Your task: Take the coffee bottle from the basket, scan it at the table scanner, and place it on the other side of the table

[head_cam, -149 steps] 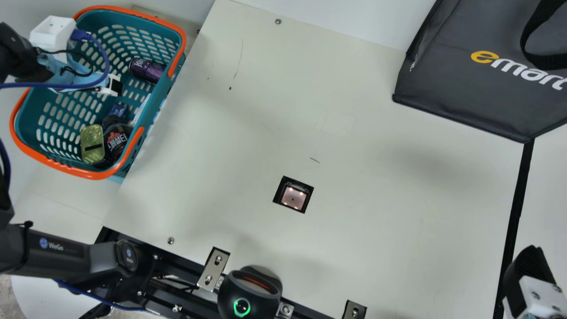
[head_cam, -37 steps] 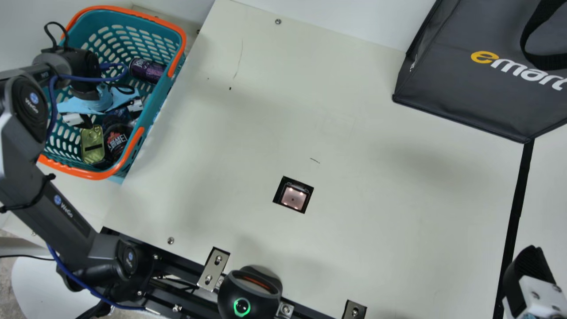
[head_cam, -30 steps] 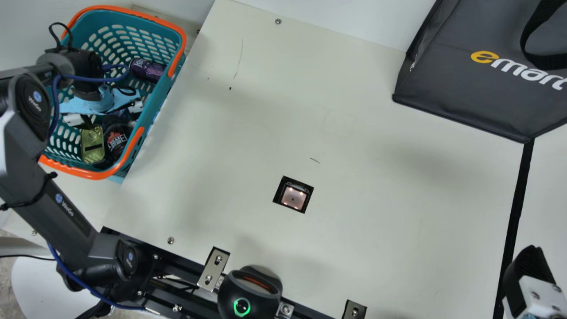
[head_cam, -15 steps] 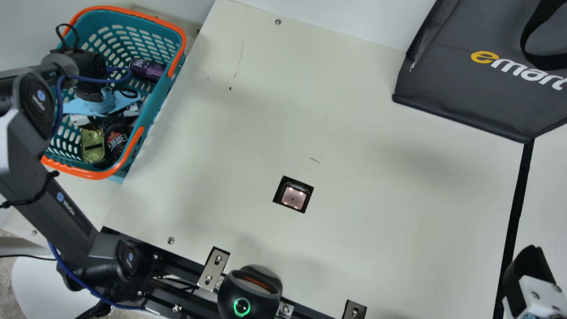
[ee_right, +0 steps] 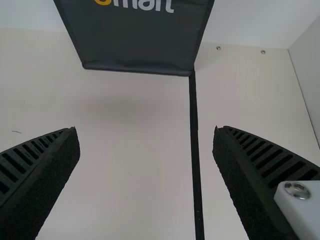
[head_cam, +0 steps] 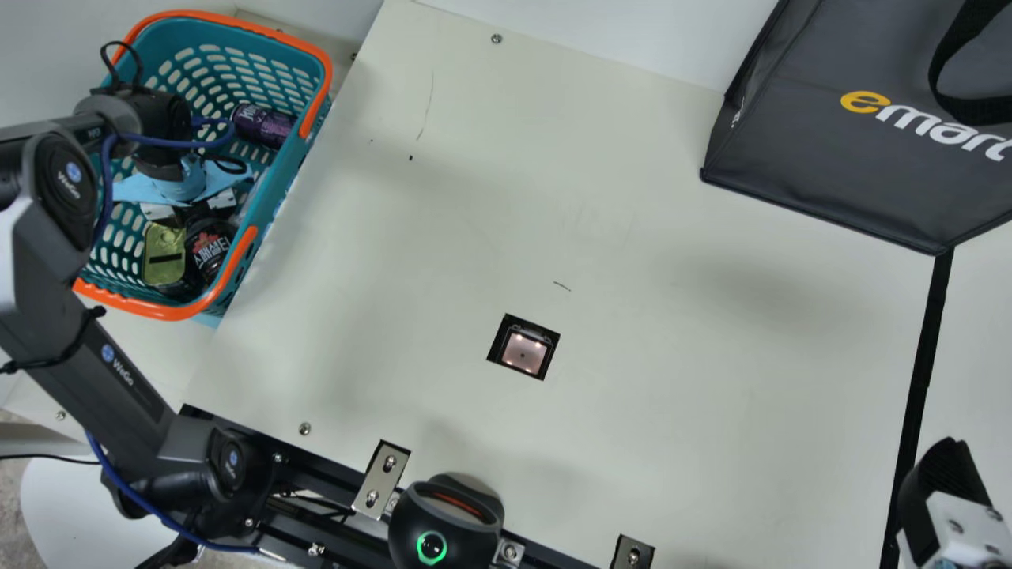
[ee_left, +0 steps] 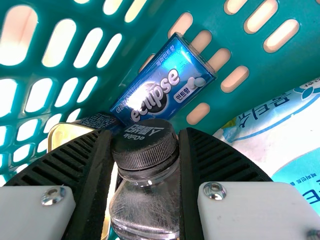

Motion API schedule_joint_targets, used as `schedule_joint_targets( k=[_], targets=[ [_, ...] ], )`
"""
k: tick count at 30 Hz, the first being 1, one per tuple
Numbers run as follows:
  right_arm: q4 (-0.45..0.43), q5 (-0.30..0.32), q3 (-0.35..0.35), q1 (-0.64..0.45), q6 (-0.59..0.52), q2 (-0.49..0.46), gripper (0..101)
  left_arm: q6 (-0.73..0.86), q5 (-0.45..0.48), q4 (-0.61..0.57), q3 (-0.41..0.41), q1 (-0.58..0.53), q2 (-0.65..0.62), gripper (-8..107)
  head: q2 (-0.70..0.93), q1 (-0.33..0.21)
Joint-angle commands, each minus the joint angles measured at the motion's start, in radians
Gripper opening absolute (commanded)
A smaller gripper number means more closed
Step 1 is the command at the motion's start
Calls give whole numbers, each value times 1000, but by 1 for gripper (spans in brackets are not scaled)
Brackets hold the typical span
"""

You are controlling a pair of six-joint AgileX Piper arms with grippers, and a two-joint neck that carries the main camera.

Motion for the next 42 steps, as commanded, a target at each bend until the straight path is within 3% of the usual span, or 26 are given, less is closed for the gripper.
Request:
schedule_joint_targets(
  k=[1, 42],
  targets=[
    [0, 0, 0, 0, 0, 0, 95, 3, 1, -5, 3, -1, -8, -8, 4, -29],
    [0, -1, 0, 0, 0, 0, 95, 209, -47, -251, 110, 22, -293, -8, 4, -29]
  ],
)
